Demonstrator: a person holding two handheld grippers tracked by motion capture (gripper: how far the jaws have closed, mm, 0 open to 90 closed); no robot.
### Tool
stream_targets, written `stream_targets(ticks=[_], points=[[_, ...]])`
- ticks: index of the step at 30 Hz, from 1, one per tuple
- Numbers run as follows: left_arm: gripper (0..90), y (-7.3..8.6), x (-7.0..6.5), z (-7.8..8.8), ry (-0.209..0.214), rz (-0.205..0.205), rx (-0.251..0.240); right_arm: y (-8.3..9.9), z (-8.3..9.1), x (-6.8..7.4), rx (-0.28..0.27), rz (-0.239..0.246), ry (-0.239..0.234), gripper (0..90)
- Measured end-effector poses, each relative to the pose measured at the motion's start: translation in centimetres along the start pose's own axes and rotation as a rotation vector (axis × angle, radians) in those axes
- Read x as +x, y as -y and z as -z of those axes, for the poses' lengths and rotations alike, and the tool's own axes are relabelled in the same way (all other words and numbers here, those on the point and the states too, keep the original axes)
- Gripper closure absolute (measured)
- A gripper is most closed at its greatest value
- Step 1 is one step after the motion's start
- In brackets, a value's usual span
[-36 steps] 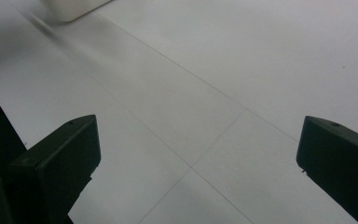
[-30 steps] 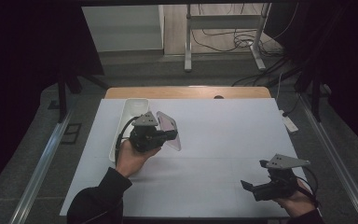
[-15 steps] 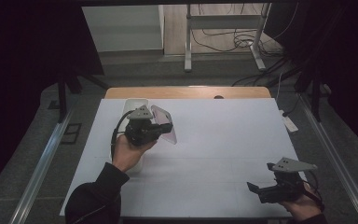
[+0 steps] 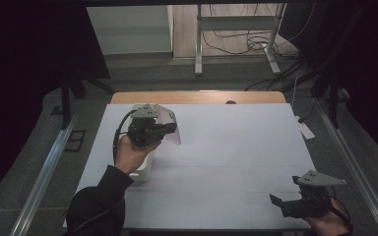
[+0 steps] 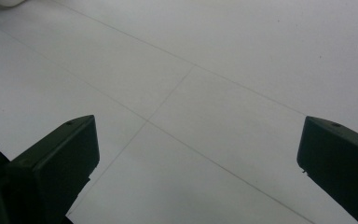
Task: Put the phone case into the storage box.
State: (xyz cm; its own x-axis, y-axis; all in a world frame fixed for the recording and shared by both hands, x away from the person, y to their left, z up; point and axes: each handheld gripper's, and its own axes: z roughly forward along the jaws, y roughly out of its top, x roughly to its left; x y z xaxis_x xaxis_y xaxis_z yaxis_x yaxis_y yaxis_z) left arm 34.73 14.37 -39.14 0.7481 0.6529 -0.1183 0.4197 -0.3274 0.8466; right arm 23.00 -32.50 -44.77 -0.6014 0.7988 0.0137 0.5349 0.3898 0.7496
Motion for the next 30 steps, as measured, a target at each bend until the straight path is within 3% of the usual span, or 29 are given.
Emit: stream_targets(ticks=[14, 30], points=[[88.2, -0.3, 2.0, 1.3, -0.064, 0.029, -0.008, 0.7, 0.7, -0.3, 0.024, -0.042, 0.048, 0.0], [88.2, -0.6, 4.3, 2.2, -0.138, 0.058, -0.003, 0.9, 1.0, -0.1, 0.065, -0.043, 0.074, 0.0]])
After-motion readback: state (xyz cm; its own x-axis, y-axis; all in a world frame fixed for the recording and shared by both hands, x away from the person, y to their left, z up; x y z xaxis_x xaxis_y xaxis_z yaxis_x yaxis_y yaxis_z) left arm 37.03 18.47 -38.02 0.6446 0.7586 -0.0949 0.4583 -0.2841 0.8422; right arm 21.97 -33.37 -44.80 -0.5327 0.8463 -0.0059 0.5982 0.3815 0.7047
